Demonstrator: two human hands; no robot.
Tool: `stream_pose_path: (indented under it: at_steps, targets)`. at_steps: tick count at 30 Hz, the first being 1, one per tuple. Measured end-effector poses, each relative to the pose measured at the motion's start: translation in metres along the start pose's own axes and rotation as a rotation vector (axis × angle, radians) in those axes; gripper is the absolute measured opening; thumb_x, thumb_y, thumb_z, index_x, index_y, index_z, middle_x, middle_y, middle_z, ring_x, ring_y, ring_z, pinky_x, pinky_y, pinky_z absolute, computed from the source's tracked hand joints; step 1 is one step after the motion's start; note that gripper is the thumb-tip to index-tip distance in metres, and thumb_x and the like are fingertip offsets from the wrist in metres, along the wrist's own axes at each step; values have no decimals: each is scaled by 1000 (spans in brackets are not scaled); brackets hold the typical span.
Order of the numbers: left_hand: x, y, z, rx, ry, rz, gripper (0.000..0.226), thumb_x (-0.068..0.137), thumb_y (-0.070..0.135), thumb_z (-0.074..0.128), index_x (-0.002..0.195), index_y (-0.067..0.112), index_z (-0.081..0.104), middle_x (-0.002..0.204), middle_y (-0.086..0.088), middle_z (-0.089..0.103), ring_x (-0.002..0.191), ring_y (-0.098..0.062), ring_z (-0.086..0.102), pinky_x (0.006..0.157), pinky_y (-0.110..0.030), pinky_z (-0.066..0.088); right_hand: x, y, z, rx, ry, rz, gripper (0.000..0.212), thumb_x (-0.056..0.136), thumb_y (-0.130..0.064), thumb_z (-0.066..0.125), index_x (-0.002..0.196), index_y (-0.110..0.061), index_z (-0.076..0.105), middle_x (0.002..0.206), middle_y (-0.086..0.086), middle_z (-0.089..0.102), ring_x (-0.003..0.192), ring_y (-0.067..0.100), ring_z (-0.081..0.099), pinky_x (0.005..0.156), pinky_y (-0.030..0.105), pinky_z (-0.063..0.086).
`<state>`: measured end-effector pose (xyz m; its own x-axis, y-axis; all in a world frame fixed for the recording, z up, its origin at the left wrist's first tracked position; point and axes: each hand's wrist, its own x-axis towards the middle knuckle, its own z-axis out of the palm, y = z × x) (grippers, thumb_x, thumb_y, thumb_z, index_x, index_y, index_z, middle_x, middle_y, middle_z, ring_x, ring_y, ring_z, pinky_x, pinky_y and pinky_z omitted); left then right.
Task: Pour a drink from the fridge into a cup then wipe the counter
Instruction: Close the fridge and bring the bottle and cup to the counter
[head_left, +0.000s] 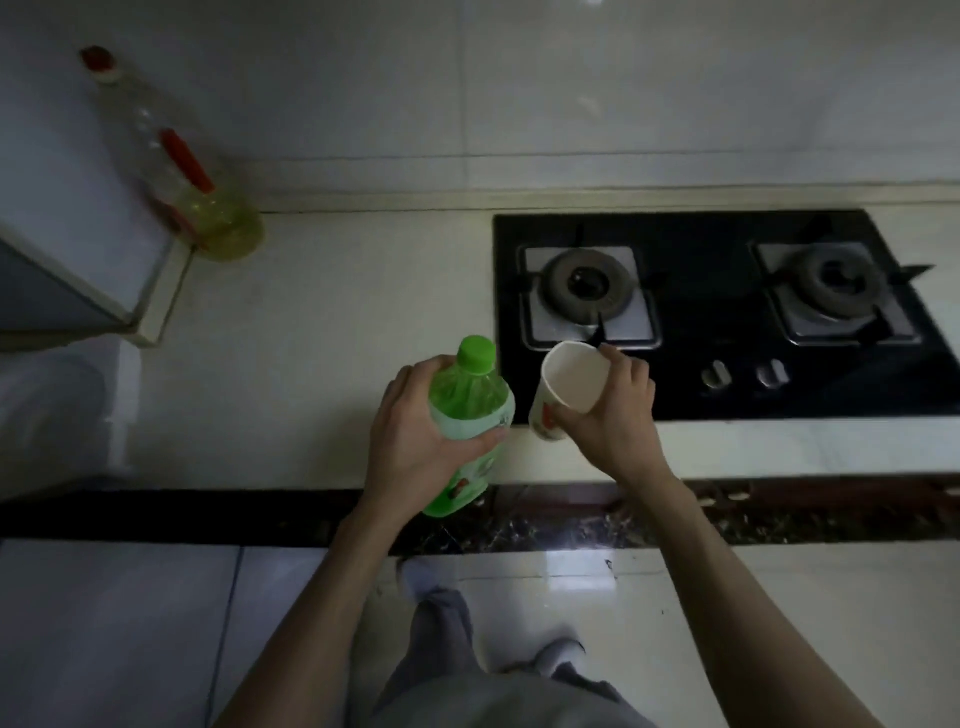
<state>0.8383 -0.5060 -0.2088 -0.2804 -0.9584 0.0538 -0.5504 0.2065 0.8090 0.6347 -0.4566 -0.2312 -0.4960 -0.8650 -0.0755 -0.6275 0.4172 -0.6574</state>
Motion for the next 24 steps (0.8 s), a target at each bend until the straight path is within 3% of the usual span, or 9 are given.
stream_pose_path:
  at_steps: [7,11,19,24]
  targets:
    - [-51,90,126,-66,-185,85,79,53,47,89,122,32,54,116,12,59,105,-8,58,92,-36,50,-60,130,-123,28,145,191,86,74,-29,76,144,-10,31,136,18,35,122,37,34,100,43,32]
    - [-73,144,187,-70,-352,192,76,55,45,89,120,37,51,115,13,58,105,-6,56,92,-33,50,-97,188,-174,61,236,318,86,75,-33,76,145,-13,30,135,16,35,125,34,31,103,44,34]
    - [-101,225,279,-121,-598,359,75,54,44,89,116,47,47,116,17,55,110,-6,54,94,-38,50,-147,268,-243,79,412,509,89,75,-34,78,146,-9,31,137,15,37,126,32,35,102,38,33]
    - [-105,256,331,-105,-677,416,78,56,45,88,123,39,49,118,17,54,113,-7,52,96,-38,48,-158,304,-271,72,466,595,88,77,-35,76,146,-6,31,137,15,37,130,32,32,106,41,32]
